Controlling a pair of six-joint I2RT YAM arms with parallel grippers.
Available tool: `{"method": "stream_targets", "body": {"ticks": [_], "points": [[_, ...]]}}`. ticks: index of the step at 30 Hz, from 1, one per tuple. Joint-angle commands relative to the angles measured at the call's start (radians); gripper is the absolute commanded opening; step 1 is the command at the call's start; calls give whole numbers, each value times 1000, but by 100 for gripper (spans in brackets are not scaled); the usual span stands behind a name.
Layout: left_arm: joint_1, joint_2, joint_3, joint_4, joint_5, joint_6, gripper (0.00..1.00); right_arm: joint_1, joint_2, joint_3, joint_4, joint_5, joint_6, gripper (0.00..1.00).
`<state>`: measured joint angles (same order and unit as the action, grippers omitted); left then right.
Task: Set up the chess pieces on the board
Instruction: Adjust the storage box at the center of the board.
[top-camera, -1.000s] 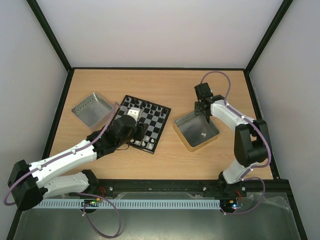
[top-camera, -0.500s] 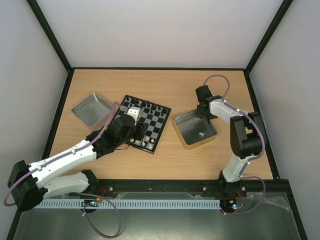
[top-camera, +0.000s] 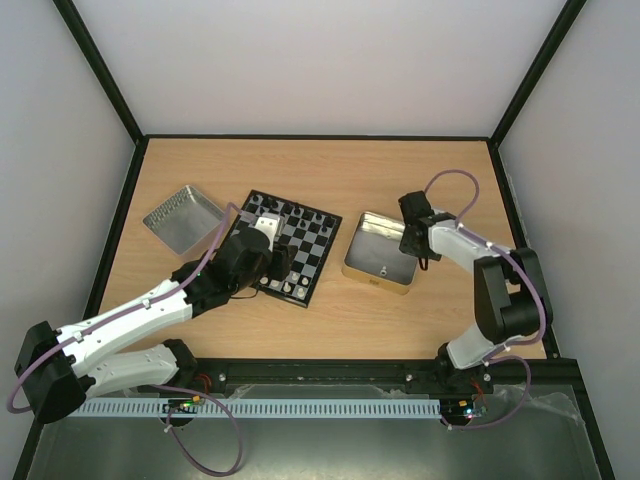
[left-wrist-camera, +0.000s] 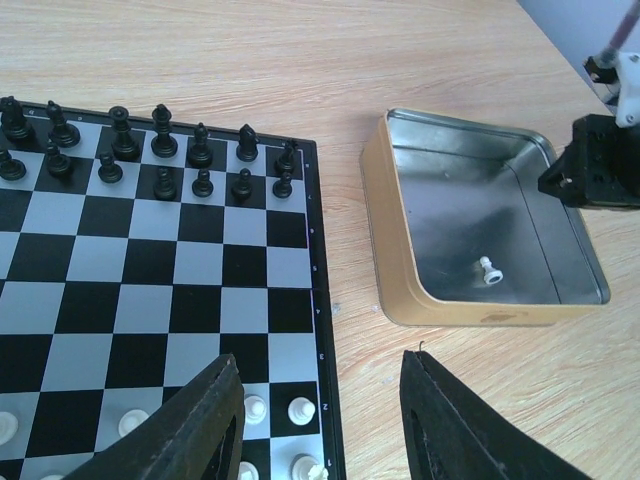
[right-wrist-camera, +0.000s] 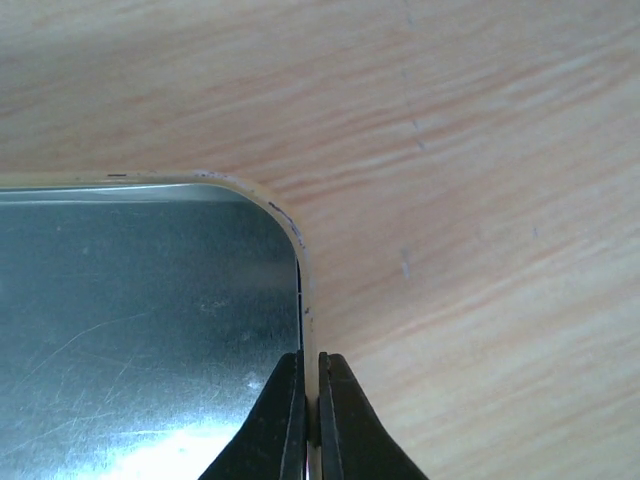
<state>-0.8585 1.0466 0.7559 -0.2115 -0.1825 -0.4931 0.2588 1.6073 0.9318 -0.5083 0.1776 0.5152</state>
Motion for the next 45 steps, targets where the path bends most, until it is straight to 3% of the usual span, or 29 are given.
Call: {"method": "stream_targets", "body": {"ticks": [1, 3, 5, 7, 11, 18, 25, 36, 45], "points": [[7, -6, -8, 26, 6, 5, 45, -5, -98, -77, -8, -6, 148, 4], [7, -5, -8, 27, 7, 3, 45, -4, -136, -111, 3, -36, 179, 8], [7, -6, -8, 29, 7, 2, 45, -4, -163, -127, 17, -39, 183, 31], [7, -6, -7, 30, 9, 3, 45, -5, -161, -105, 19, -23, 158, 47], [7, -7, 14, 5, 10, 3, 45, -6, -129, 6, -26, 2, 82, 60], [7, -24, 22, 3, 3, 4, 45, -4, -42, 139, 7, -227, -110, 60], [8, -18, 23, 5, 9, 6, 45, -4, 70, 229, 29, -344, -222, 58], [10, -16, 19, 10, 11, 5, 45, -5, 191, 288, -2, -332, -312, 57], [9, -15, 21, 12, 9, 8, 45, 3, 166, 291, -14, -265, -283, 54]]}}
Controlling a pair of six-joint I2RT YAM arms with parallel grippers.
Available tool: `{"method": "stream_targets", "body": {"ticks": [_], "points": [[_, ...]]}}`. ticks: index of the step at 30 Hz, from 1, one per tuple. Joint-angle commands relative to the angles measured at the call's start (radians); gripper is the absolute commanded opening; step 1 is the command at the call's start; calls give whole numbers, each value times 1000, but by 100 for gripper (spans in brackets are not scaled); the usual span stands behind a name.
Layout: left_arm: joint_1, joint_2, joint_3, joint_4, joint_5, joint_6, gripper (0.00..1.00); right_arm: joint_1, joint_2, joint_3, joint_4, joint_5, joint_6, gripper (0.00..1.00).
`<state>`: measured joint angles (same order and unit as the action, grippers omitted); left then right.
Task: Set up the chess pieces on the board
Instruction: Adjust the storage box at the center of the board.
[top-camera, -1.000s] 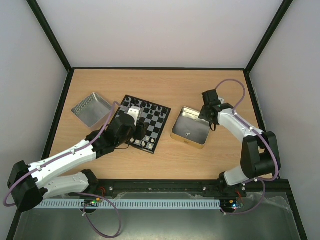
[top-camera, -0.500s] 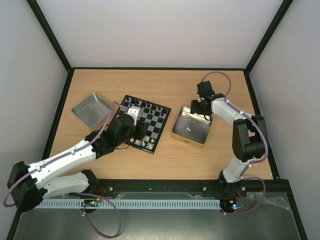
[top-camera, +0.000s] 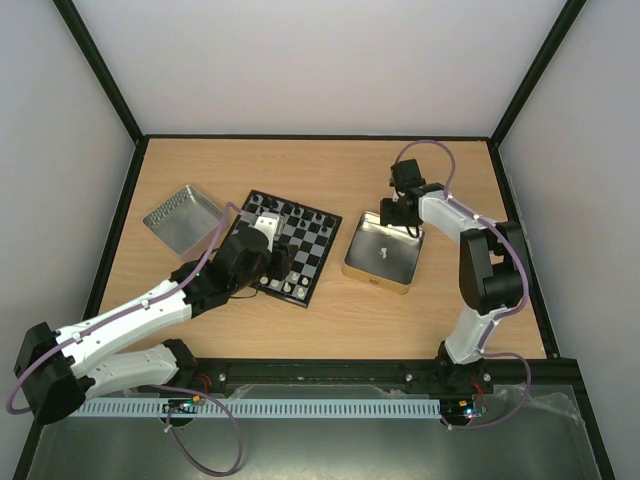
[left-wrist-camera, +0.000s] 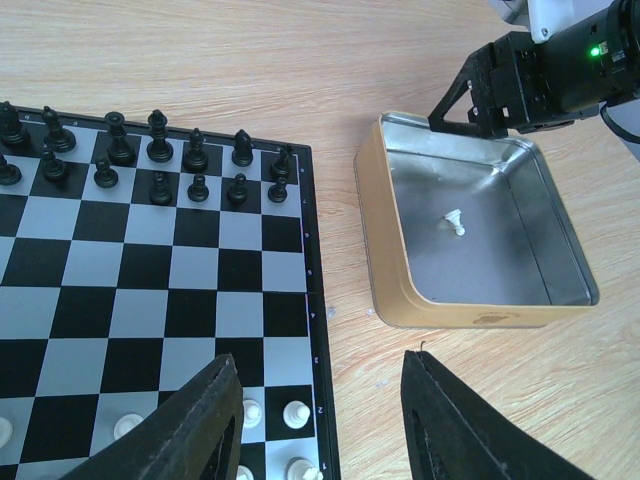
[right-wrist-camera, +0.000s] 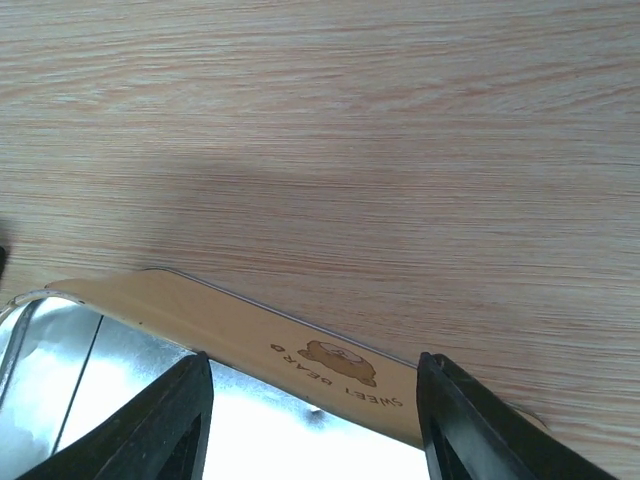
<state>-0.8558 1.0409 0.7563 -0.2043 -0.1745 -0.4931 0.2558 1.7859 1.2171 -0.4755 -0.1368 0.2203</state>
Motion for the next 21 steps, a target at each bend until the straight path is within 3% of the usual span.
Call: {"method": "stream_targets", "body": {"ticks": [1, 12, 21], "points": [[6, -11, 21, 5, 0, 7, 45, 13, -34, -1, -47, 88, 28, 54], [7, -5, 21, 14, -2, 6, 46, 115, -267, -238, -64, 165, 270, 57], [8, 5, 21, 22, 7, 5, 47, 168, -264, -398, 31, 154, 497, 38]]}}
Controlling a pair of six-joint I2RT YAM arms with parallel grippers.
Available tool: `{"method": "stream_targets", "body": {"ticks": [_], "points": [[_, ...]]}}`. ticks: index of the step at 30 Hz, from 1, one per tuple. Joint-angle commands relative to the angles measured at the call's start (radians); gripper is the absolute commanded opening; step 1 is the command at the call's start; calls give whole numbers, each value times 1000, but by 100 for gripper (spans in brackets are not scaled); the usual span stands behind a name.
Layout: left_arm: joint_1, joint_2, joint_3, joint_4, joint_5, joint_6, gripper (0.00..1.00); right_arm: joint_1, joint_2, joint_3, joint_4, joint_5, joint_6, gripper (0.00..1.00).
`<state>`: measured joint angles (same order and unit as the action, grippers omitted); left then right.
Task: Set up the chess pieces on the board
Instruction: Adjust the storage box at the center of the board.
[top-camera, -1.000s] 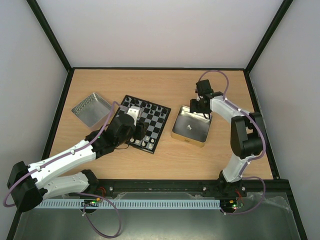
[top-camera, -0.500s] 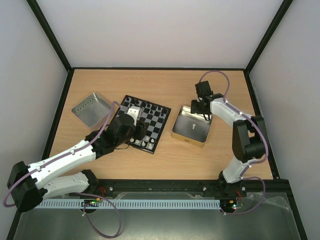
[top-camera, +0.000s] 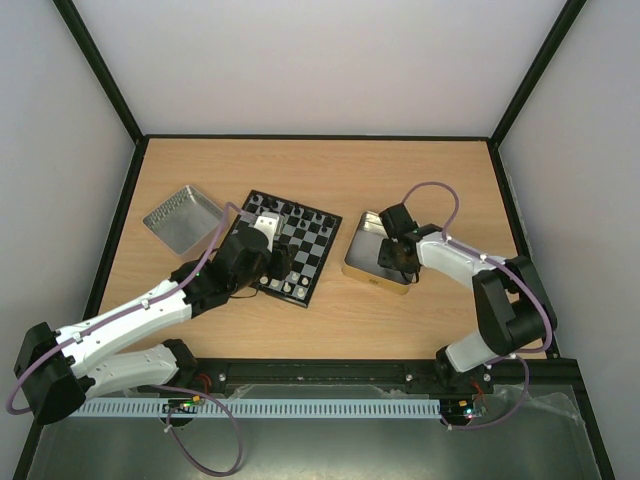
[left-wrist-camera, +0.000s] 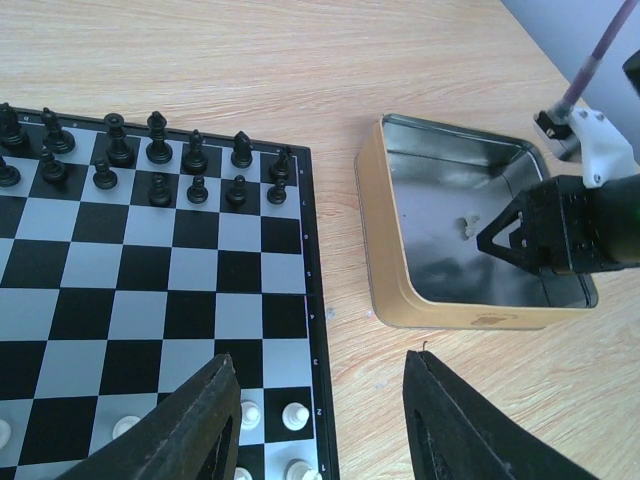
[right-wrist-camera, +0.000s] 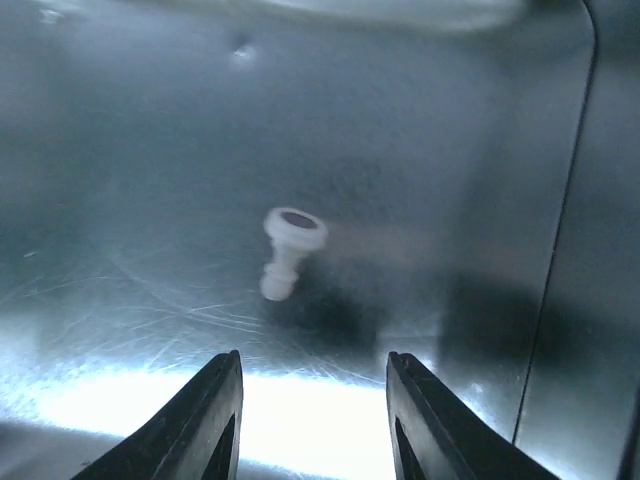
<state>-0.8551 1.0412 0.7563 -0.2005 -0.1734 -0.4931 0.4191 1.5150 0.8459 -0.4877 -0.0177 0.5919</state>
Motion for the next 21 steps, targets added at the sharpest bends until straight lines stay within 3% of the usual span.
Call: {"method": "stream_targets", "body": {"ticks": [1, 11, 21], "points": [[7, 5, 21, 18, 5, 4, 47, 4, 13, -29, 52, 49, 138, 37], [8, -7, 17, 9, -6, 6, 47, 4, 92, 5, 120, 55, 144, 40], [8, -4, 14, 9, -6, 4, 47, 4, 174, 65, 119, 76, 48, 39]]}}
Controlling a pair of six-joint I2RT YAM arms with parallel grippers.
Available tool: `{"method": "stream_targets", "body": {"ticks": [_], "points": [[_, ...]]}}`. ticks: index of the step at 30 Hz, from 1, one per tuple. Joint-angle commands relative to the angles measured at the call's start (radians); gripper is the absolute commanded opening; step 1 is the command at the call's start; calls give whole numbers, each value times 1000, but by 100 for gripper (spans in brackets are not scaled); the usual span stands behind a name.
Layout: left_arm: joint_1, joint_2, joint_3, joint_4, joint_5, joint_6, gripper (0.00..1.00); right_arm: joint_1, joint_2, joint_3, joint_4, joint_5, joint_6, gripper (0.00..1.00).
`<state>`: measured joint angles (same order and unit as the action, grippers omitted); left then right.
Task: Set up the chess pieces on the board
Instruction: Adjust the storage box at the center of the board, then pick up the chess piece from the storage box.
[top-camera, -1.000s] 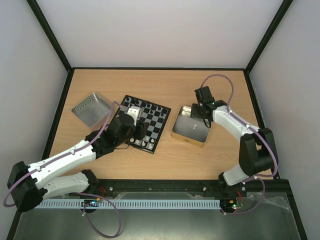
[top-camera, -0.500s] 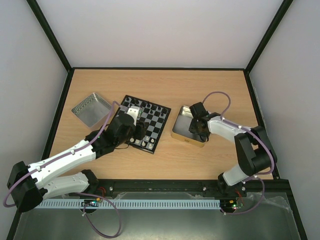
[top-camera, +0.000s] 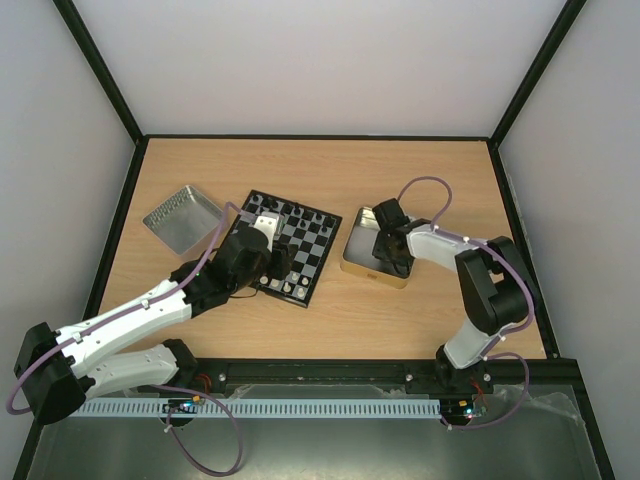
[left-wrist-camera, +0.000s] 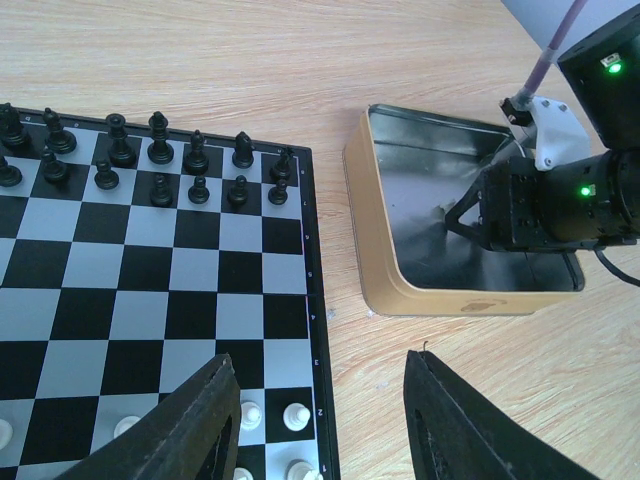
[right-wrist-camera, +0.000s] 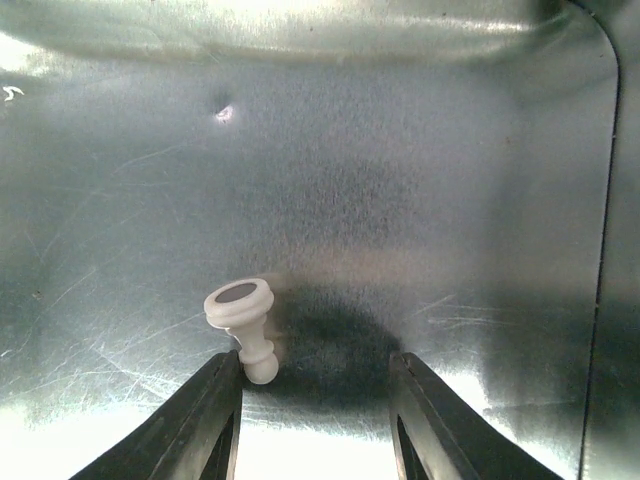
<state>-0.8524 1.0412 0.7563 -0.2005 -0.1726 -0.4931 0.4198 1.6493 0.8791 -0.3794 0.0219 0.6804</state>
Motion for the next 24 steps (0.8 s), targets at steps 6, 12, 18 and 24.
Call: {"method": "stream_targets", "body": {"ticks": [6, 12, 18, 24], "points": [[5, -3, 14, 10, -5, 3, 47, 4, 55, 79, 2, 38, -96, 44], [6, -2, 14, 10, -7, 1, 47, 5, 66, 120, -4, 72, -119, 40], [5, 1, 15, 10, -6, -1, 47, 4, 103, 143, 10, 71, -136, 40], [6, 3, 13, 12, -5, -2, 47, 4, 129, 150, 30, 71, -136, 36]]}}
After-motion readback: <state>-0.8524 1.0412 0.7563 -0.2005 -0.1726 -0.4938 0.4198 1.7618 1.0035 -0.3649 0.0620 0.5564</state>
